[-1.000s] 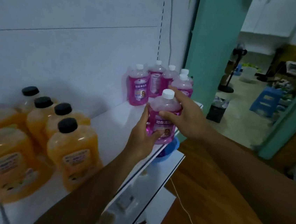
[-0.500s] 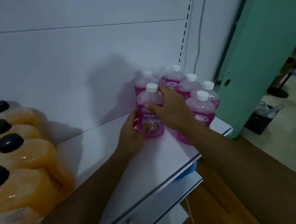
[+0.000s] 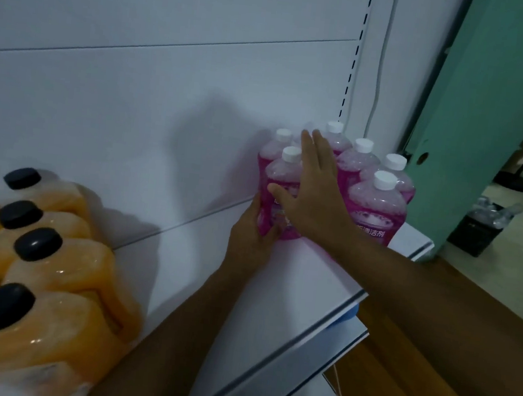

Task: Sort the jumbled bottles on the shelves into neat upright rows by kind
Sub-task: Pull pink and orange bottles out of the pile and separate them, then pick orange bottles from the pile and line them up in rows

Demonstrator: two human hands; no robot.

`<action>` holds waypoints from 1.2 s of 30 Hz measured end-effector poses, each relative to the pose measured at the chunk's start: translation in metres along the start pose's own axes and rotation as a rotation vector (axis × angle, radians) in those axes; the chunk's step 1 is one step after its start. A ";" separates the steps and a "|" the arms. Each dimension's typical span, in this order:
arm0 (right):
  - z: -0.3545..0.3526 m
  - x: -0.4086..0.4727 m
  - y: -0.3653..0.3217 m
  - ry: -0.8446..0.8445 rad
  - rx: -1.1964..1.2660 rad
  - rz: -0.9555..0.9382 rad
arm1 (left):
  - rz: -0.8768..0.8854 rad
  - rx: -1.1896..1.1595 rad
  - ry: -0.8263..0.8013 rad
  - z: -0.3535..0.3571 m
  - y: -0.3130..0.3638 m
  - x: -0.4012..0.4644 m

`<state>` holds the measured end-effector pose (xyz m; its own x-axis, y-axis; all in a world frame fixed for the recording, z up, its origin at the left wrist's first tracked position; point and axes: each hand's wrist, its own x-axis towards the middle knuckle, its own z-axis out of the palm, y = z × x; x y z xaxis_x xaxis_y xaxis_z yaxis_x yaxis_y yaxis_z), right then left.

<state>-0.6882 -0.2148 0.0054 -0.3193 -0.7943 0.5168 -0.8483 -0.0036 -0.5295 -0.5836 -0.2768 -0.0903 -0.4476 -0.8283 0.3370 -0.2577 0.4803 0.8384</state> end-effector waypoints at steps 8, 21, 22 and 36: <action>-0.030 -0.040 -0.029 -0.173 0.047 -0.233 | -0.052 0.366 -0.074 -0.024 0.027 -0.068; -0.035 -0.134 -0.136 -0.325 0.208 -0.526 | -0.165 0.615 -0.029 -0.123 0.083 -0.274; -0.033 -0.140 -0.149 -0.326 0.214 -0.556 | -0.166 0.642 0.003 -0.140 0.082 -0.288; 0.071 -0.248 -0.385 -0.479 0.224 -0.772 | -0.530 0.643 0.446 -0.395 0.026 -0.496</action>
<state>-0.2529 -0.0594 0.0337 0.5486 -0.6890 0.4736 -0.6361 -0.7116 -0.2983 -0.0303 0.0327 -0.0660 0.1972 -0.9544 0.2241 -0.8162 -0.0332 0.5769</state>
